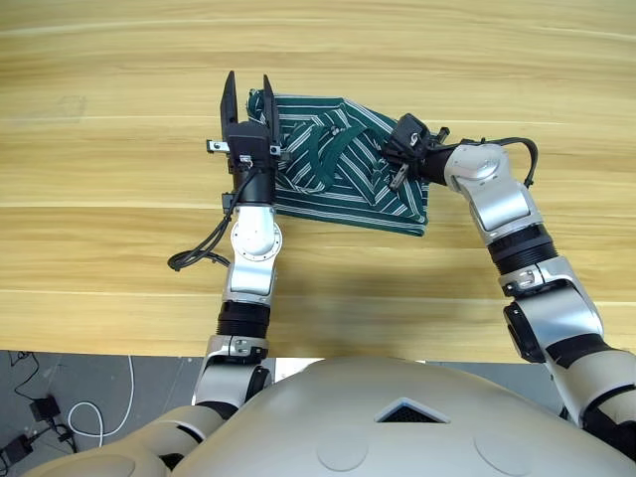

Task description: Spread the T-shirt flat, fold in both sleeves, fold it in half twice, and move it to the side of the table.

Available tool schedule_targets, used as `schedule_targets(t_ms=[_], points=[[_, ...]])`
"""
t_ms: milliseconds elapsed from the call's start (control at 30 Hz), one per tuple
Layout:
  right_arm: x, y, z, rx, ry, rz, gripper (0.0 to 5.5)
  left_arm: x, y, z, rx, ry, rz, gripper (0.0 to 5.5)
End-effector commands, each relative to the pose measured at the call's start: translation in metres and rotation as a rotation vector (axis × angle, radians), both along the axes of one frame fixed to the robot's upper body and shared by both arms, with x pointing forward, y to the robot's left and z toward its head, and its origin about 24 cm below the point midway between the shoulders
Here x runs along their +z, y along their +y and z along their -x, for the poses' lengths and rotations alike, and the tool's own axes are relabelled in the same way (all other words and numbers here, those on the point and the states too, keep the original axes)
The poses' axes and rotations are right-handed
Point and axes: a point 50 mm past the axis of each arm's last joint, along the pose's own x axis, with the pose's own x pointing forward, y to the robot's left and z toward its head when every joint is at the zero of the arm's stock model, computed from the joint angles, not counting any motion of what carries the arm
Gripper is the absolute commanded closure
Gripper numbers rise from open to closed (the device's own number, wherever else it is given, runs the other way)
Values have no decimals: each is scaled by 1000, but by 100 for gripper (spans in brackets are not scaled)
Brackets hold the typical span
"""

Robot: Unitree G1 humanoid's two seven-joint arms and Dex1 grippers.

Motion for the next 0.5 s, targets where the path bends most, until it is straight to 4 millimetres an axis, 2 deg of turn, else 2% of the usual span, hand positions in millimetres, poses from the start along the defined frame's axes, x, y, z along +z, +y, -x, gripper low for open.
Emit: schedule_targets(t_ms=[33,167,233,300,400,500], points=[[1,-10,-4,-48,8,-11,549,-1,-2,-4,-15,18,-24,346],[53,-5,-18,-50,-122,-218,549,-2,-2,-3,-14,19,-23,346],[73,-7,-20,-48,-169,-268,549,-1,-1,-3,-13,12,-34,346],[83,-8,-16,-37,-192,-292,549,0,0,-3,-10,0,-50,346],[87,-5,-10,-19,-194,-301,549,3,-4,0,-54,-13,-56,346],[89,-4,-8,-17,-201,-298,549,8,-19,9,-201,25,-88,346]])
